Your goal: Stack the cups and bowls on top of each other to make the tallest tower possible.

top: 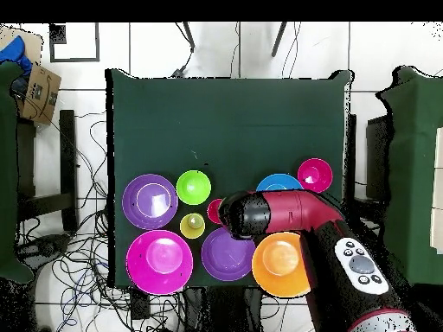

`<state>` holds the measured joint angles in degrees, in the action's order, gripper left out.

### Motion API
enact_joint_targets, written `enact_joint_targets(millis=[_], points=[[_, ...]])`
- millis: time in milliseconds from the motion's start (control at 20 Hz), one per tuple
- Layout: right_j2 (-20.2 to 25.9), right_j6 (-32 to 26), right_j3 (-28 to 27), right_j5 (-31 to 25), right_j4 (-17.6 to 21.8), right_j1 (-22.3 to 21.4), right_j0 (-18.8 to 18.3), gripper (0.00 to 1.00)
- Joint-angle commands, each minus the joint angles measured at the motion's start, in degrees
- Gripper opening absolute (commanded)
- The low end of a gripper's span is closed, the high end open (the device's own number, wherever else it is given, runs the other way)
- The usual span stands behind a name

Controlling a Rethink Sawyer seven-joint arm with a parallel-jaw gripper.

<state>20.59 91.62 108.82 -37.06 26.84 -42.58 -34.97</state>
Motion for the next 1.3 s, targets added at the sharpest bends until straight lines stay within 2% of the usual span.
enact_joint_targets(millis=[50, 850, 1300], points=[[5.8, -9.3, -3.7, 0.4, 4.9, 3.7, -1.0, 1.0], [8.2, -12.9, -6.3, -2.5, 7.5, 4.9, -4.6, 1.0], [8.7, -13.1, -8.2, -5.4, 9.9, 4.1, -4.0, 1.0]])
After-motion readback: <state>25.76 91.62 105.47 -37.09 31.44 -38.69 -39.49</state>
